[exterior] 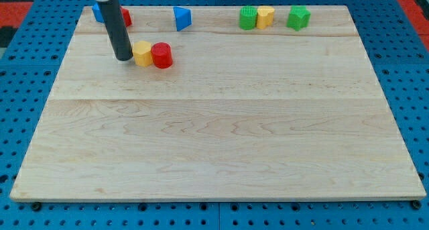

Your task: Place the yellow hexagon to the bottom left of the green circle

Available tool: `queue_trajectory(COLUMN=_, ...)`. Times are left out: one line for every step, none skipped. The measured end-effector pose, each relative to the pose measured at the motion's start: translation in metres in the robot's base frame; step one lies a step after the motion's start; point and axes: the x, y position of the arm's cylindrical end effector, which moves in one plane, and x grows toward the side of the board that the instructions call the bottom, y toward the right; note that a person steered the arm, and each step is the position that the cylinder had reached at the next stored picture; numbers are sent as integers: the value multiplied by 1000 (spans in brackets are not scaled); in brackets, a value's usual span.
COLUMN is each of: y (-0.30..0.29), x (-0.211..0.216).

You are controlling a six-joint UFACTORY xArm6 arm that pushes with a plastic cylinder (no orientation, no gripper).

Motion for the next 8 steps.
queue_trajectory(y=0, x=29)
queue_trajectory(y=8, x=22)
queue_trajectory(y=8, x=1)
queue_trajectory(y=25, x=-10)
queue_trajectory(y=27, x=-41)
queue_trajectory(y=35, x=-46)
queue_trajectory(y=23, x=-49)
queue_trajectory(y=27, x=-58)
